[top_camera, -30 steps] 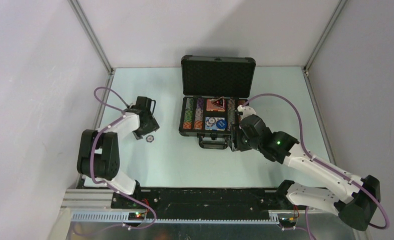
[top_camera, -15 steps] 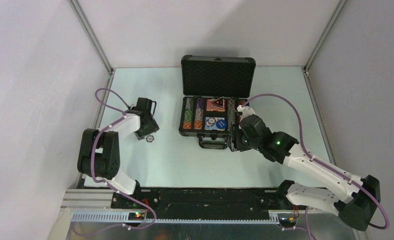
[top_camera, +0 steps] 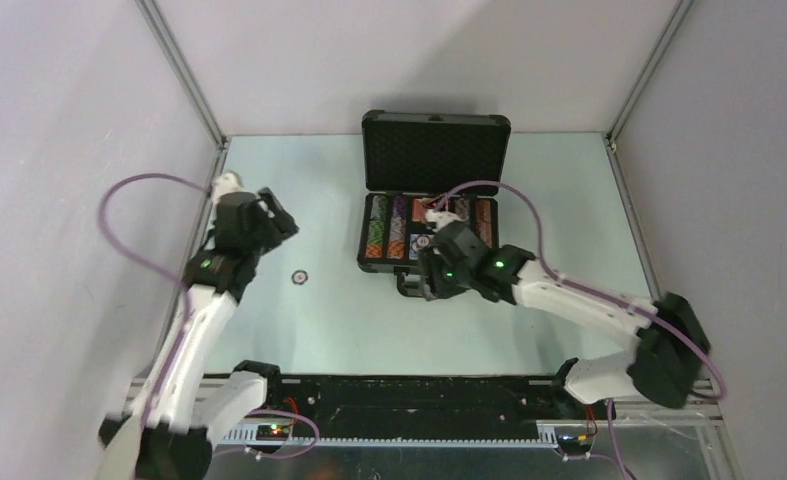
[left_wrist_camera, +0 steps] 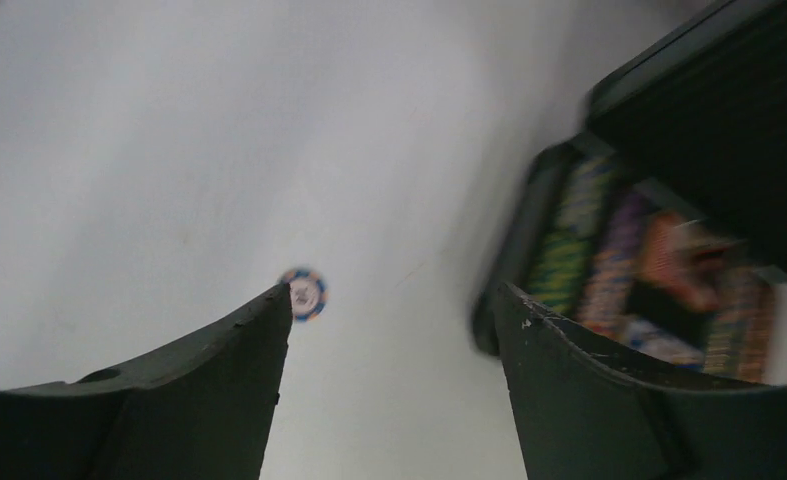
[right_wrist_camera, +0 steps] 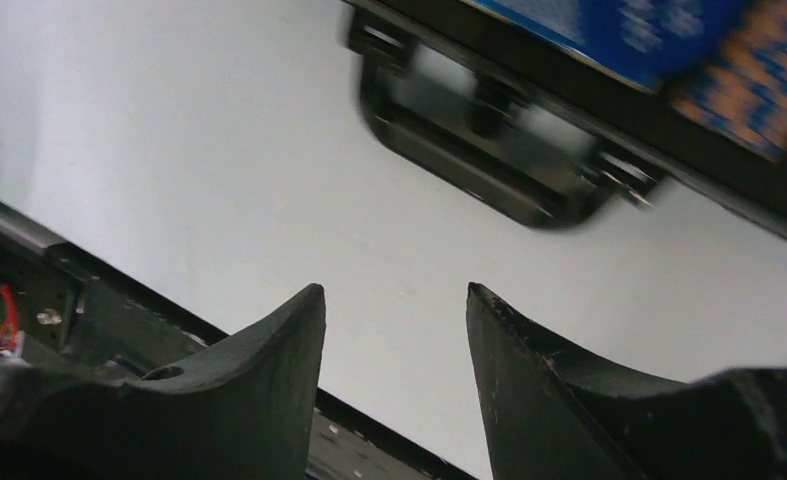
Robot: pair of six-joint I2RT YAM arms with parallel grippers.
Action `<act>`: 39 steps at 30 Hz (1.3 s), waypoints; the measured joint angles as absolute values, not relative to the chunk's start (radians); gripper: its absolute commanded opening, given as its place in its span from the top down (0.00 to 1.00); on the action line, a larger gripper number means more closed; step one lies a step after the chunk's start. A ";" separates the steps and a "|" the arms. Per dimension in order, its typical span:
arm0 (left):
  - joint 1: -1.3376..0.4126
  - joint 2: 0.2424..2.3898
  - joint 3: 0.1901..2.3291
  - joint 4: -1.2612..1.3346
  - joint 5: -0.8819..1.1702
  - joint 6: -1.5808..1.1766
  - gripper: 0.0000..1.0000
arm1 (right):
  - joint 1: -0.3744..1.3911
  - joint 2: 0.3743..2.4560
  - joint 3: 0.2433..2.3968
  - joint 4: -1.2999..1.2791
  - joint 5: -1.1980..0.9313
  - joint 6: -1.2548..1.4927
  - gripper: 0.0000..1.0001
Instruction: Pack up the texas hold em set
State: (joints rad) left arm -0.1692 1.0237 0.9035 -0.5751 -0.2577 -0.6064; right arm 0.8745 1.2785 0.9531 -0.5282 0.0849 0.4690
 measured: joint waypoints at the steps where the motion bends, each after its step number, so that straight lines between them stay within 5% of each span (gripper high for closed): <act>1: -0.167 0.952 0.933 -0.587 -0.260 -0.592 0.19 | 0.899 1.334 0.995 -0.521 0.080 0.467 0.38; 7: -0.130 0.623 1.018 -0.624 -0.353 -0.481 0.16 | 1.015 1.739 1.412 -0.474 0.041 0.426 0.31; 18: -0.121 0.522 0.820 -0.664 -0.466 -0.390 0.15 | 1.125 2.436 2.215 -0.548 -0.002 0.229 0.30; 28: -0.121 0.500 0.805 -0.649 -0.468 -0.382 0.15 | 1.115 2.582 2.357 -0.533 -0.020 0.086 0.35; 39: -0.121 0.489 0.805 -0.630 -0.467 -0.379 0.15 | 1.112 2.669 2.395 -0.421 0.013 0.022 0.27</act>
State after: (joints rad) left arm -0.1207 0.4889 0.8055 -0.6296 -0.4675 -0.3794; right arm 1.1122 2.6686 2.3951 -0.4206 0.0128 0.0216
